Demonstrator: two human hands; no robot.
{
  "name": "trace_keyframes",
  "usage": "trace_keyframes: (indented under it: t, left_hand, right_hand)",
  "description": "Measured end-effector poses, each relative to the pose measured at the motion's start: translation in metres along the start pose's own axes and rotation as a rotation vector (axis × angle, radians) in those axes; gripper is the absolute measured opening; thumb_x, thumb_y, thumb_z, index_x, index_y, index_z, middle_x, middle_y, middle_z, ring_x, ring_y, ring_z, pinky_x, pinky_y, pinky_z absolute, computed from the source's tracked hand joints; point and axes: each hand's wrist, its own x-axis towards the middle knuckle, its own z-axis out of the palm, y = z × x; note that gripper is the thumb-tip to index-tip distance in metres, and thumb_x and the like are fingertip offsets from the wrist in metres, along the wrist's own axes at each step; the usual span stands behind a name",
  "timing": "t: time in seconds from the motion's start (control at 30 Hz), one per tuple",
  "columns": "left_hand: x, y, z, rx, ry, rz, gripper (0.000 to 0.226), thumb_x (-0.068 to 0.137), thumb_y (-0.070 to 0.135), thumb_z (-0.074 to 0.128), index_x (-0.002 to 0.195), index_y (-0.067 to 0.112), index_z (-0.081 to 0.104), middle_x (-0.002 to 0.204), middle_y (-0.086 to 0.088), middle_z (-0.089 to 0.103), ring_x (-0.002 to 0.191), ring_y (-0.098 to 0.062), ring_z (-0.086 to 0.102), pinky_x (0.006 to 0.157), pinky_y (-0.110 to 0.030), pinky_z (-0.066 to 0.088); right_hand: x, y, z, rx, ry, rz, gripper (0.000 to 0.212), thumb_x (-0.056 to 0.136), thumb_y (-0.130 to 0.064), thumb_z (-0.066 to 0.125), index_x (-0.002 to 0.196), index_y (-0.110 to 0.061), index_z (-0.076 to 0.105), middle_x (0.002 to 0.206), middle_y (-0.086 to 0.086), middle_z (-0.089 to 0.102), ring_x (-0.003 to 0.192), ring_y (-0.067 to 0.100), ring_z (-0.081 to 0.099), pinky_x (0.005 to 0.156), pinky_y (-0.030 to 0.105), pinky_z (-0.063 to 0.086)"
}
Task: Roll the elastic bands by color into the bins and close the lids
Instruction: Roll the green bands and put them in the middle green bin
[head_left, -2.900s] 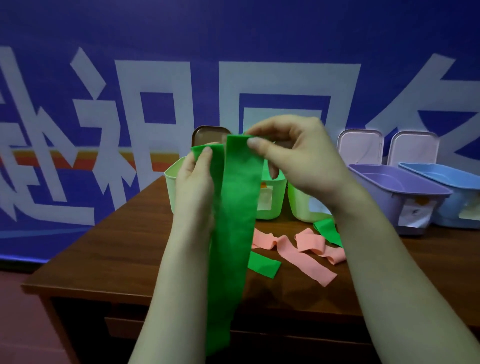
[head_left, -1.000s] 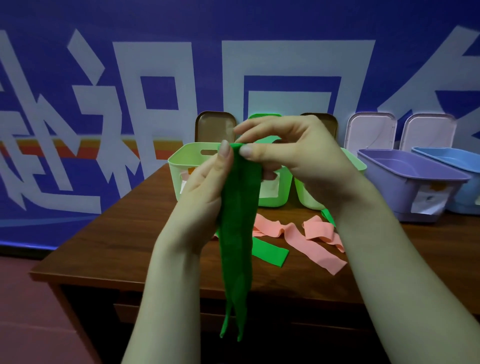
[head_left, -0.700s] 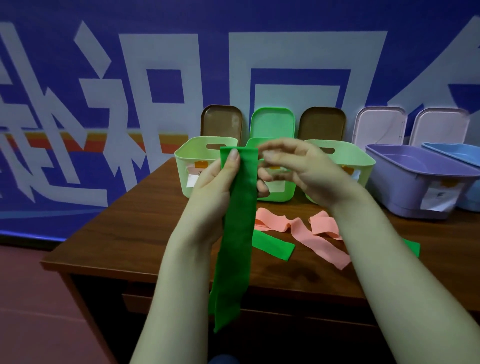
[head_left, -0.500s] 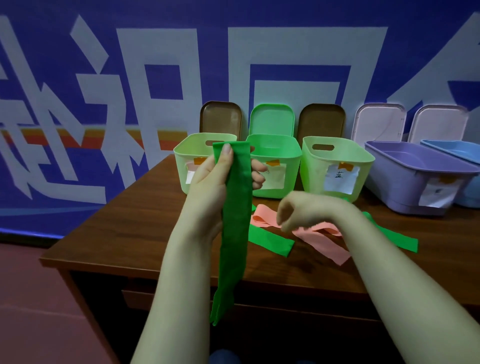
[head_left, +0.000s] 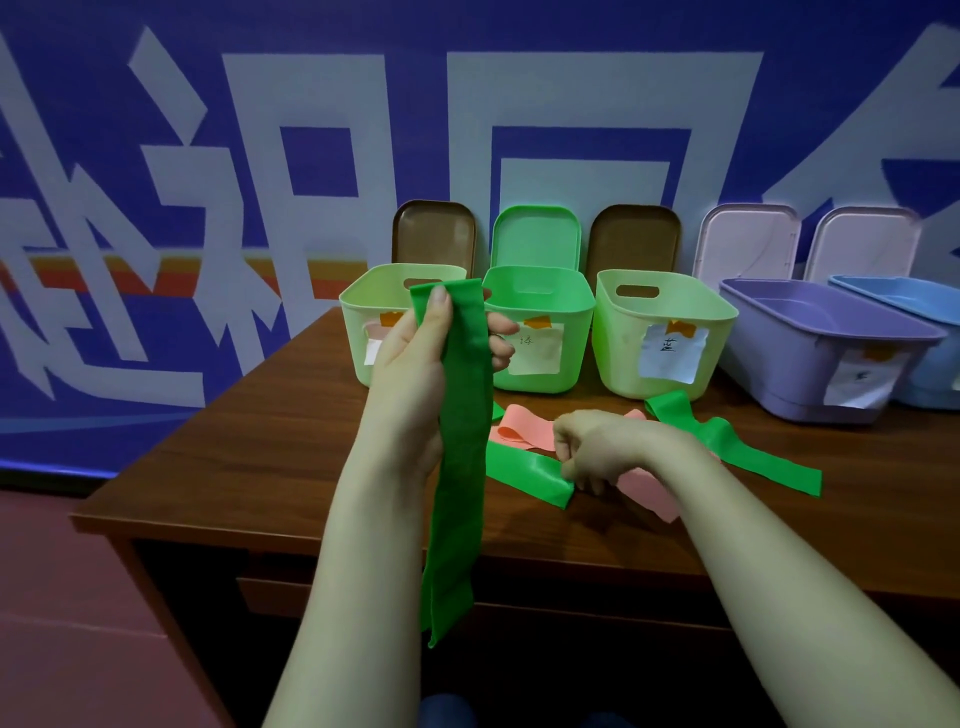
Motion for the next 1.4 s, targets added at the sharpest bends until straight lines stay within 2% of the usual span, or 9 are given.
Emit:
trace_keyframes:
  t: [0.13, 0.33, 0.6, 0.73, 0.83, 0.93, 1.1, 1.3, 1.4]
  left_hand:
    - [0.003, -0.001, 0.0, 0.023, 0.062, 0.055, 0.032, 0.104, 0.024, 0.033, 0.099, 0.007, 0.061, 0.082, -0.015, 0.07, 0.065, -0.019, 0.062, 0.066, -0.029, 0.051]
    - [0.004, 0.002, -0.003, 0.052, 0.119, 0.088, 0.037, 0.104, 0.026, 0.034, 0.103, 0.003, 0.062, 0.078, -0.008, 0.07, 0.068, -0.018, 0.062, 0.067, -0.028, 0.052]
    - [0.004, 0.008, -0.005, 0.042, 0.153, 0.09, 0.036, 0.103, 0.028, 0.035, 0.111, 0.002, 0.06, 0.081, -0.011, 0.071, 0.066, -0.016, 0.064, 0.066, -0.028, 0.053]
    - [0.005, 0.015, 0.0, 0.054, 0.172, 0.114, 0.036, 0.104, 0.026, 0.034, 0.095, 0.008, 0.063, 0.079, -0.011, 0.069, 0.066, -0.016, 0.062, 0.064, -0.026, 0.052]
    - [0.007, 0.02, 0.006, 0.028, 0.164, 0.147, 0.038, 0.104, 0.024, 0.033, 0.087, 0.007, 0.062, 0.076, -0.012, 0.067, 0.064, -0.018, 0.059, 0.064, -0.027, 0.049]
    - [0.012, 0.023, 0.006, 0.031, 0.174, 0.162, 0.036, 0.104, 0.026, 0.034, 0.098, 0.003, 0.061, 0.08, -0.014, 0.066, 0.066, -0.019, 0.058, 0.066, -0.029, 0.049]
    - [0.016, 0.028, 0.005, 0.069, 0.206, 0.184, 0.036, 0.103, 0.029, 0.034, 0.11, 0.002, 0.057, 0.081, -0.012, 0.065, 0.069, -0.02, 0.059, 0.072, -0.033, 0.048]
    - [0.004, 0.031, 0.015, 0.172, 0.141, 0.121, 0.054, 0.101, 0.045, 0.032, 0.106, 0.004, 0.066, 0.101, -0.025, 0.068, 0.089, -0.039, 0.065, 0.085, -0.052, 0.051]
    - [-0.001, 0.029, 0.019, 0.228, 0.125, 0.084, 0.056, 0.098, 0.054, 0.031, 0.097, 0.014, 0.07, 0.097, -0.021, 0.07, 0.088, -0.036, 0.068, 0.082, -0.051, 0.052]
  right_hand:
    - [-0.014, -0.003, -0.015, 0.318, 0.054, -0.188, 0.028, 0.088, 0.003, 0.055, 0.108, -0.016, 0.056, 0.074, 0.008, 0.065, 0.055, 0.016, 0.06, 0.048, 0.025, 0.046]
    - [-0.037, -0.024, -0.031, 0.937, 0.19, -0.488, 0.025, 0.086, 0.002, 0.061, 0.103, -0.014, 0.069, 0.084, 0.008, 0.069, 0.076, 0.017, 0.066, 0.071, 0.024, 0.055]
    - [-0.043, -0.05, -0.052, 0.781, 0.963, -0.61, 0.015, 0.085, -0.009, 0.069, 0.09, -0.023, 0.07, 0.077, -0.004, 0.061, 0.064, 0.001, 0.053, 0.064, 0.017, 0.047]
    - [-0.055, -0.058, -0.068, 0.597, 1.174, -0.63, 0.011, 0.084, -0.019, 0.071, 0.09, -0.029, 0.069, 0.094, -0.017, 0.047, 0.094, 0.008, 0.052, 0.084, 0.028, 0.049]
    - [-0.074, -0.069, -0.078, 0.704, 1.146, -0.73, 0.016, 0.086, -0.015, 0.068, 0.09, -0.03, 0.067, 0.093, -0.014, 0.065, 0.093, 0.013, 0.064, 0.085, 0.042, 0.055]
    - [-0.093, -0.077, -0.087, 0.771, 1.073, -0.858, 0.015, 0.086, -0.01, 0.068, 0.099, -0.018, 0.068, 0.096, -0.002, 0.071, 0.094, 0.016, 0.068, 0.085, 0.036, 0.057]
    - [-0.115, -0.087, -0.101, 0.878, 0.987, -1.057, 0.014, 0.084, 0.0, 0.067, 0.095, -0.008, 0.065, 0.086, -0.006, 0.07, 0.086, 0.008, 0.067, 0.079, 0.021, 0.053]
    - [-0.114, -0.09, -0.088, 0.682, 0.729, -0.947, 0.011, 0.082, -0.008, 0.069, 0.091, -0.015, 0.067, 0.087, -0.002, 0.07, 0.089, 0.019, 0.067, 0.083, 0.036, 0.057]
    - [-0.109, -0.095, -0.077, 0.588, 0.704, -0.892, 0.01, 0.081, -0.013, 0.072, 0.088, -0.02, 0.07, 0.087, -0.003, 0.07, 0.087, 0.015, 0.065, 0.081, 0.028, 0.055]
